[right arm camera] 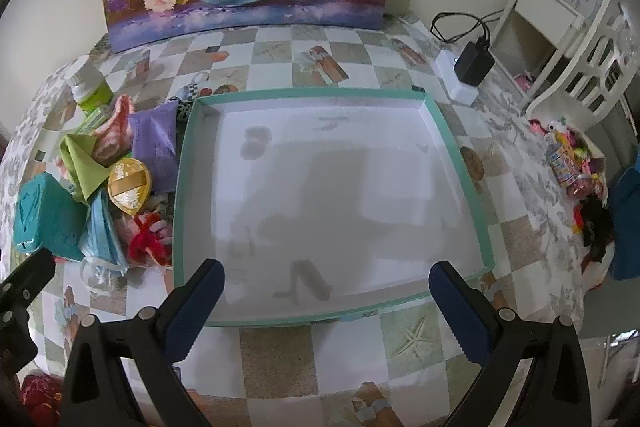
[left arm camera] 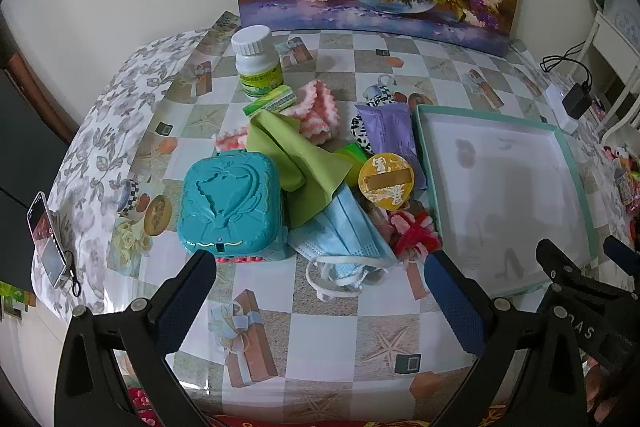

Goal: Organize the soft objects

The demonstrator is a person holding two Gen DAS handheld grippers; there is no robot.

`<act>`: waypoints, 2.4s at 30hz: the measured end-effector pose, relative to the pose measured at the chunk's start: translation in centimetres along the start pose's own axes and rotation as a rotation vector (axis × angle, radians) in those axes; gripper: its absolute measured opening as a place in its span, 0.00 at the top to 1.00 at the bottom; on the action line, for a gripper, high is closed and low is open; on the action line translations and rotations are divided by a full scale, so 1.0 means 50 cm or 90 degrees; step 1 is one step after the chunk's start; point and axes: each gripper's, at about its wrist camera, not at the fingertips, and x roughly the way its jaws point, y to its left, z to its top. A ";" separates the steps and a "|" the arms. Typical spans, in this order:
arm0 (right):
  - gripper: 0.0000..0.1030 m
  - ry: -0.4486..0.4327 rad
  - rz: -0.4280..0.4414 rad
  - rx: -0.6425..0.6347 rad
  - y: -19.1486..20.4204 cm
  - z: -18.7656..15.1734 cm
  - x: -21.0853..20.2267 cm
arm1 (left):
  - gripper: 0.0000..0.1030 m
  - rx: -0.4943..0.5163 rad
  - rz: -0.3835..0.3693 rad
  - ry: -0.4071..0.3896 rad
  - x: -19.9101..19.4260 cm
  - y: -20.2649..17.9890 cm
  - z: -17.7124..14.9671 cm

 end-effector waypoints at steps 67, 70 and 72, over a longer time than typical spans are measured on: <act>0.28 0.116 0.300 -0.019 0.239 0.163 0.149 | 0.00 -0.261 -0.027 0.096 0.161 0.161 0.201; 0.29 0.129 0.304 -0.026 0.248 0.155 0.158 | 0.00 -0.263 -0.028 0.104 0.172 0.161 0.198; 0.29 0.132 0.298 -0.037 0.256 0.150 0.161 | 0.00 -0.264 -0.037 0.110 0.178 0.161 0.195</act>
